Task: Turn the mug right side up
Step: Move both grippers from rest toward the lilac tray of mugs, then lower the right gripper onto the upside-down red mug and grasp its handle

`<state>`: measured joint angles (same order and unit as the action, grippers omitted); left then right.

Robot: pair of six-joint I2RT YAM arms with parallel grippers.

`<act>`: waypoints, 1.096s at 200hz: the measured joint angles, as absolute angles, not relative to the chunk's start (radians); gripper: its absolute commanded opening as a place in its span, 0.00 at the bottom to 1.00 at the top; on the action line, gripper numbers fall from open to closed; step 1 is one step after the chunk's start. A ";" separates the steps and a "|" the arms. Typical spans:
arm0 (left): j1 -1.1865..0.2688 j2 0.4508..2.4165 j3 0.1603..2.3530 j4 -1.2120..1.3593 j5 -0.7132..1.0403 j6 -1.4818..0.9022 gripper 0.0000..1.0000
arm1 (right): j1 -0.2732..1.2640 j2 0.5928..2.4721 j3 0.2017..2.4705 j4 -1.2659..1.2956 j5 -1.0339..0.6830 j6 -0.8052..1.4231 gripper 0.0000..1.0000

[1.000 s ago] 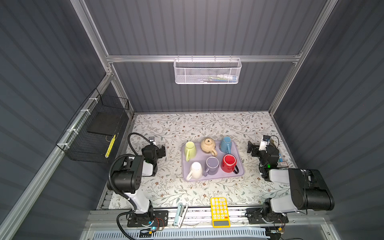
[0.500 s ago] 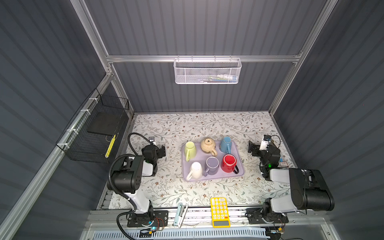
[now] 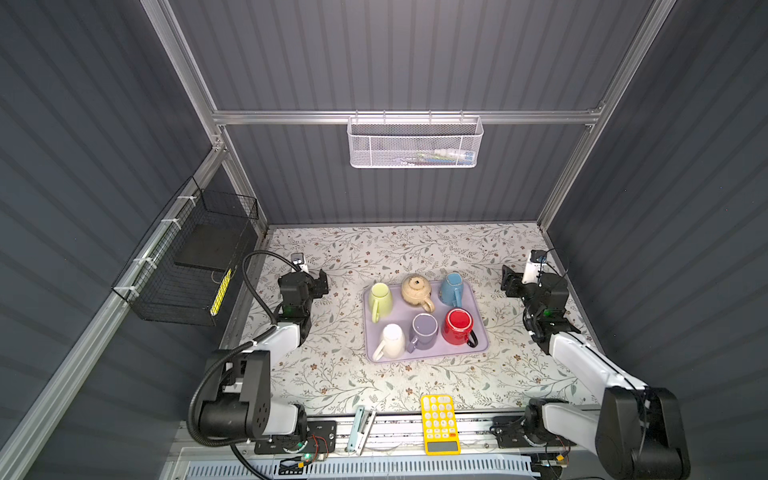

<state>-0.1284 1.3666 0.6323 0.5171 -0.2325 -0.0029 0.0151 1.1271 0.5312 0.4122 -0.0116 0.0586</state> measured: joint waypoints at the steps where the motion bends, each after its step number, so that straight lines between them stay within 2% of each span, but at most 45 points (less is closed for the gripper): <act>1: -0.131 1.365 0.636 0.514 -0.233 -0.003 0.93 | 0.017 1.125 0.532 0.408 -0.012 0.062 0.69; 29: -0.233 1.323 0.749 0.393 -0.251 0.008 0.91 | 0.130 1.047 0.542 0.224 0.019 0.080 0.68; 53: -0.289 1.316 0.811 0.287 -0.237 0.007 0.91 | 0.224 0.999 0.573 0.064 0.019 0.095 0.63; 124: -0.374 1.316 1.035 -0.075 -0.130 0.001 0.89 | 0.299 0.945 0.798 -0.424 -0.117 0.031 0.58; 154: -0.398 1.311 1.066 -0.186 -0.023 0.036 0.90 | 0.309 0.935 0.764 -0.504 -0.179 0.005 0.54; 219: -0.398 1.306 1.061 -0.290 0.113 0.096 0.90 | 0.329 0.906 0.647 -0.549 -0.222 -0.136 0.55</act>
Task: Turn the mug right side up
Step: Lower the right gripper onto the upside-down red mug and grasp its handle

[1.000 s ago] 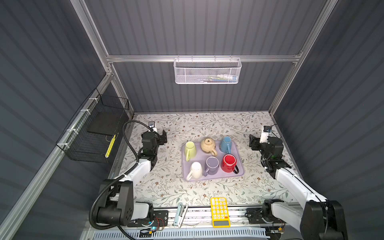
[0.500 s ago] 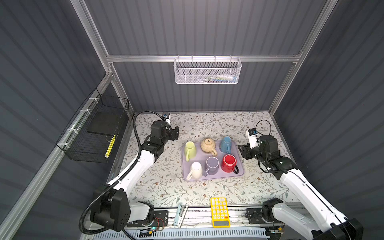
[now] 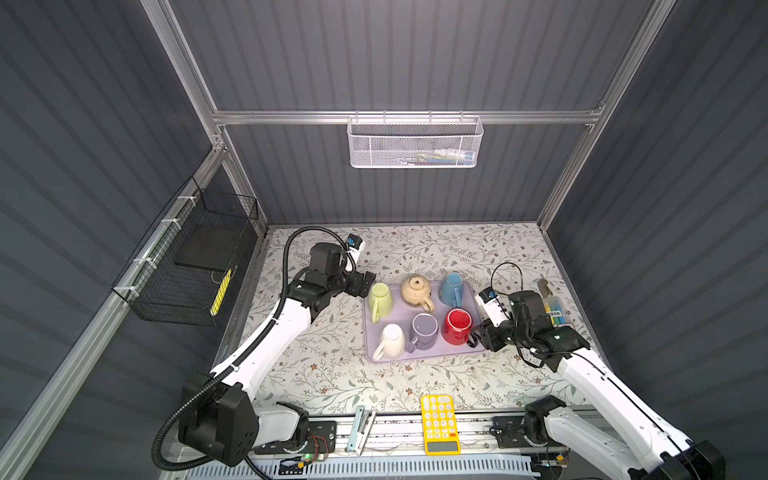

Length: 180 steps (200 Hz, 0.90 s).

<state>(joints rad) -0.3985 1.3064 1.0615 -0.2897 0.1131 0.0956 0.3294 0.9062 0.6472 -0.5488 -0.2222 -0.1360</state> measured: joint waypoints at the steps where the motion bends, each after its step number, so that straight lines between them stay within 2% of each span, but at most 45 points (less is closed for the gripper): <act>1: -0.398 1.306 1.061 -0.289 0.114 0.096 0.90 | 0.329 0.907 0.647 -0.550 -0.223 -0.139 0.55; 92: -0.398 1.272 0.962 -0.244 0.151 0.102 0.91 | 0.330 1.051 0.647 -0.584 -0.222 -0.268 0.54; 180: -0.398 1.234 0.953 -0.219 0.146 0.103 0.91 | 0.366 1.250 0.677 -0.577 -0.175 -0.297 0.42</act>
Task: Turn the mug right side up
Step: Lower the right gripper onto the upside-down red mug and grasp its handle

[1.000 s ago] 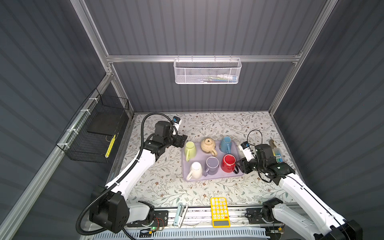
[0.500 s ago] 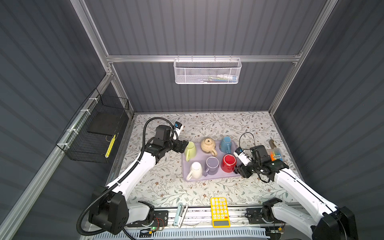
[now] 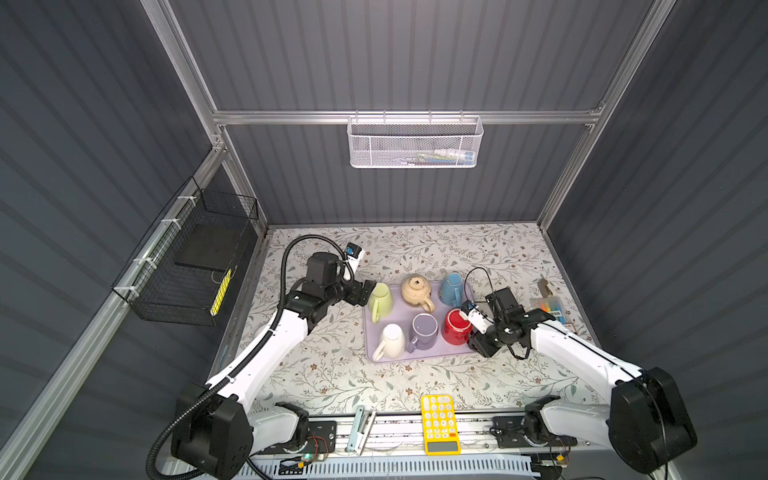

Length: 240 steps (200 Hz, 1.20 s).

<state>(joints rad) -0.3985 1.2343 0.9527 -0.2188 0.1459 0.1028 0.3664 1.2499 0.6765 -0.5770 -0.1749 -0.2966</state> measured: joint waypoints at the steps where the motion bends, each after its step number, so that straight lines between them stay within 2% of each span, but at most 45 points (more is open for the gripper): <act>1: -0.398 1.234 0.952 -0.218 0.146 0.102 0.91 | 0.367 1.251 0.677 -0.577 -0.174 -0.296 0.41; 57: -0.398 1.230 0.945 -0.216 0.131 0.105 0.91 | 0.393 1.343 0.694 -0.540 -0.131 -0.300 0.34; 123: -0.398 1.230 0.945 -0.216 0.124 0.106 0.91 | 0.402 1.347 0.694 -0.506 -0.097 -0.315 0.16; 164: -0.398 1.230 0.945 -0.216 0.124 0.105 0.91 | 0.403 1.310 0.692 -0.503 -0.090 -0.315 0.09; 240: -0.398 1.284 1.011 -0.216 0.133 0.082 0.89 | 0.403 1.166 0.690 -0.539 -0.087 -0.313 0.02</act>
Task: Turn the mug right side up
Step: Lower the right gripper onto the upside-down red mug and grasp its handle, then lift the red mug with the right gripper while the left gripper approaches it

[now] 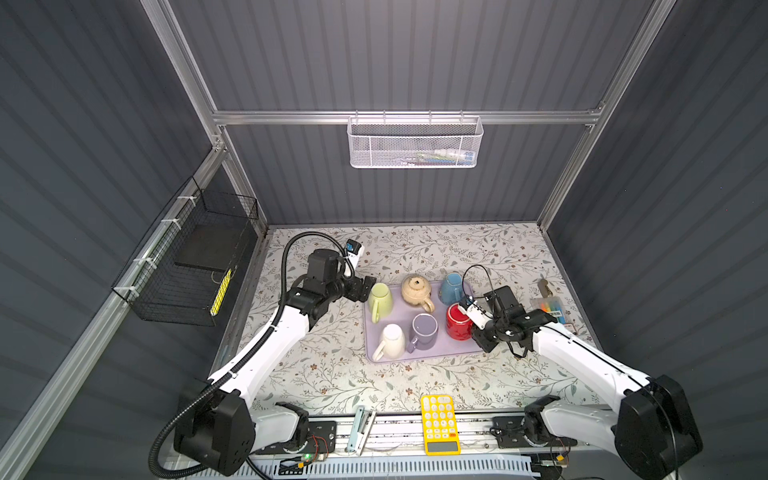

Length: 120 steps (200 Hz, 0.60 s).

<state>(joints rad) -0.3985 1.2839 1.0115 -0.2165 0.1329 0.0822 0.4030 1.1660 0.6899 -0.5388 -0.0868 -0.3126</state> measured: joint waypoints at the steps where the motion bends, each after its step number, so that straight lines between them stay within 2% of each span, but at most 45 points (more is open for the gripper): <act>1: -0.398 1.285 1.013 -0.216 0.133 0.082 0.89 | 0.403 1.165 0.690 -0.539 -0.086 -0.312 0.02; 63: -0.398 1.409 1.148 -0.213 0.185 0.079 0.89 | 0.403 1.090 0.689 -0.558 -0.090 -0.295 0.00; 120: -0.398 1.436 1.162 -0.172 0.248 0.050 0.88 | 0.403 0.997 0.695 -0.559 -0.101 -0.252 0.00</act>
<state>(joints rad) -0.3985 1.4357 1.1622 -0.1722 0.2481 0.0502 0.4026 0.9966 0.6949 -0.5587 -0.1013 -0.2516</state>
